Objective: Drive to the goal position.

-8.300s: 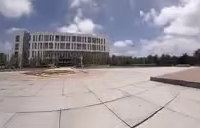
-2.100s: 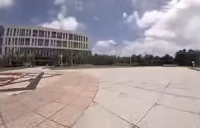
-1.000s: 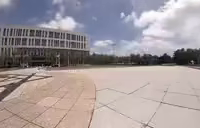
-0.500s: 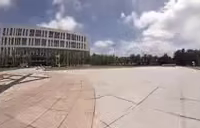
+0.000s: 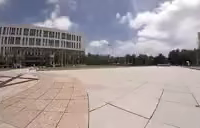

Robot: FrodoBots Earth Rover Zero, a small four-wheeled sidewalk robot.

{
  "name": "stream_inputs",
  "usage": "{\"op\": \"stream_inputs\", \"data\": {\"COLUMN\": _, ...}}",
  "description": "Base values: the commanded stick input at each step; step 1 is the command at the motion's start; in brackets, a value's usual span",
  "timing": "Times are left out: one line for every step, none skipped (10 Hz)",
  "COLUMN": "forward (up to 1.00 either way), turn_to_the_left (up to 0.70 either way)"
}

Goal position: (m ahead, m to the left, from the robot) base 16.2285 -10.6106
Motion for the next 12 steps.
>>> {"op": "stream_inputs", "data": {"forward": 1.00, "turn_to_the_left": 0.00}}
{"op": "stream_inputs", "data": {"forward": 1.00, "turn_to_the_left": -0.08}}
{"op": "stream_inputs", "data": {"forward": 1.00, "turn_to_the_left": -0.17}}
{"op": "stream_inputs", "data": {"forward": 1.00, "turn_to_the_left": -0.08}}
{"op": "stream_inputs", "data": {"forward": 1.00, "turn_to_the_left": 0.00}}
{"op": "stream_inputs", "data": {"forward": 1.00, "turn_to_the_left": -0.02}}
{"op": "stream_inputs", "data": {"forward": 1.00, "turn_to_the_left": -0.23}}
{"op": "stream_inputs", "data": {"forward": 1.00, "turn_to_the_left": -0.06}}
{"op": "stream_inputs", "data": {"forward": 1.00, "turn_to_the_left": -0.04}}
{"op": "stream_inputs", "data": {"forward": 1.00, "turn_to_the_left": -0.04}}
{"op": "stream_inputs", "data": {"forward": 1.00, "turn_to_the_left": 0.00}}
{"op": "stream_inputs", "data": {"forward": 1.00, "turn_to_the_left": -0.02}}
